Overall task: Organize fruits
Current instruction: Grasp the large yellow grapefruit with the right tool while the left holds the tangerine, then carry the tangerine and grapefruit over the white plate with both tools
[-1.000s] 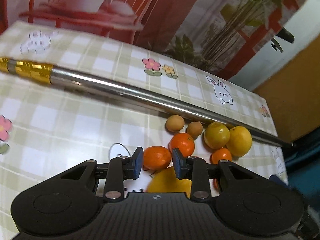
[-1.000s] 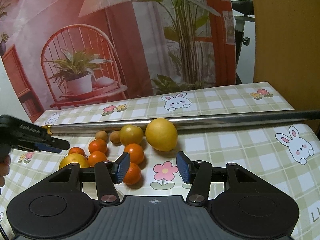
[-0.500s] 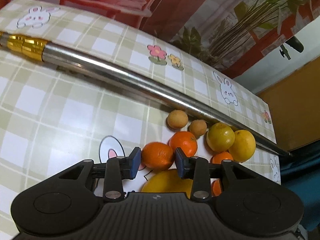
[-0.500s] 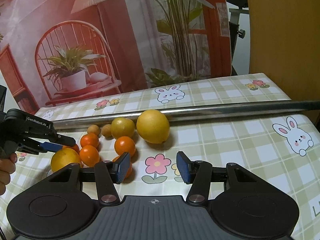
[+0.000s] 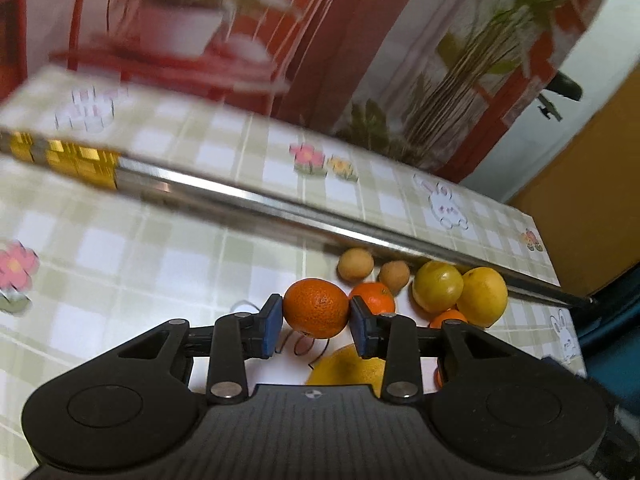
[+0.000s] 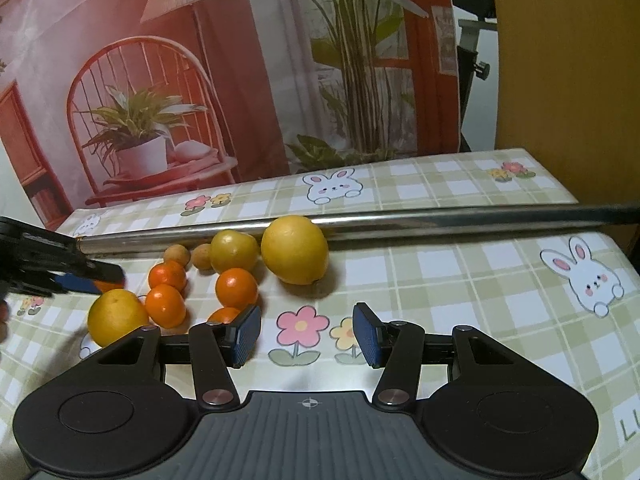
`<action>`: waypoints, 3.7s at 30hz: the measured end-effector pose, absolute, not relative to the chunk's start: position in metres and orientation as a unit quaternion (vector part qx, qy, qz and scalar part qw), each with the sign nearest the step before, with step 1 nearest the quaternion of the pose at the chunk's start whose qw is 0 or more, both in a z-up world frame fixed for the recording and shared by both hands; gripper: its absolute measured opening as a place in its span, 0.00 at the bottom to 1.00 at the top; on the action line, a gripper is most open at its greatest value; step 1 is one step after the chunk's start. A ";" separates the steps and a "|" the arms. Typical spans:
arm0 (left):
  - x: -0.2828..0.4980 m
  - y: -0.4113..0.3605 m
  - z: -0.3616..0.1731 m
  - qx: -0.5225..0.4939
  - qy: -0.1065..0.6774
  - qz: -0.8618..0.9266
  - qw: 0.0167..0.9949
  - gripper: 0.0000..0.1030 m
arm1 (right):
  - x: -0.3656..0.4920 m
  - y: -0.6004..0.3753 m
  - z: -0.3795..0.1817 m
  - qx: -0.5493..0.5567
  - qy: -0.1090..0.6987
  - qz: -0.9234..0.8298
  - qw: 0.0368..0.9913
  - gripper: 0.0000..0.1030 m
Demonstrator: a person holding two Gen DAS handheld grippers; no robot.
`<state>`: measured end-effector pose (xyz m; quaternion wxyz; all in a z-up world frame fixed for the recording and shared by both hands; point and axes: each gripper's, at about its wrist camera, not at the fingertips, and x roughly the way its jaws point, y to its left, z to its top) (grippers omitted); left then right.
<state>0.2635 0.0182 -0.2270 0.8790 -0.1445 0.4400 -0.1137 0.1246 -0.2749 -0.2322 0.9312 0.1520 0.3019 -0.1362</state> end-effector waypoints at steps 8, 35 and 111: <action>0.215 0.005 -0.192 -0.061 0.338 -0.097 0.934 0.37 | 0.131 -0.278 -0.227 0.105 0.253 -0.139 0.952 0.47; 0.176 -0.005 -0.194 -0.030 0.304 -0.089 0.948 0.37 | 0.209 -0.296 -0.269 0.111 0.237 -0.081 0.962 0.51; 0.123 -0.017 -0.251 0.012 0.409 -0.165 0.897 0.37 | 0.088 -0.190 -0.246 0.113 0.355 -0.032 0.927 0.50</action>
